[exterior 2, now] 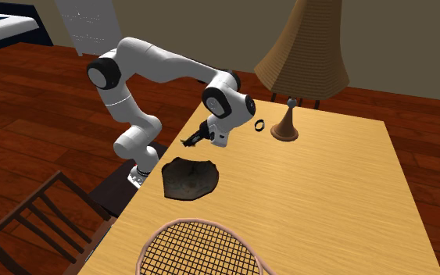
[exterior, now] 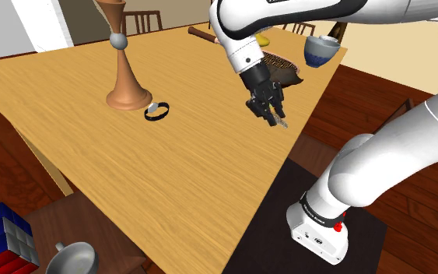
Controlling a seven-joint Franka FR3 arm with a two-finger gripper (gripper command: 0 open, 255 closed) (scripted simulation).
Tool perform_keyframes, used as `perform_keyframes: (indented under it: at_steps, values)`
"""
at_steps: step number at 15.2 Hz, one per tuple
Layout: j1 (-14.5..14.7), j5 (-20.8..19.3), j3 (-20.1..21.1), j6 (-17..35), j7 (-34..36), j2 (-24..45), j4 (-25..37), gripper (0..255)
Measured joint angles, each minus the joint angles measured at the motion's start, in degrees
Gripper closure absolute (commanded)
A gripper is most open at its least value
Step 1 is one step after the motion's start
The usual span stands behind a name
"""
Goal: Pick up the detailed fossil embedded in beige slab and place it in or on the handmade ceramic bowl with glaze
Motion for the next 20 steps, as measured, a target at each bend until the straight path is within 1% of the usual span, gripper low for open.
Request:
perform_keyframes:
  at_steps: [2, 9, 20]
  values:
    - [0.08, 0.07, 0.13, 0.06, 0.12, 0.14, -0.05, 255]
    - [-0.04, -1.61, 0.01, -0.37, 0.03, 0.05, -0.06, 255]
    - [-0.15, -1.91, -0.19, -8.57, -0.23, -0.30, 7.73, 255]
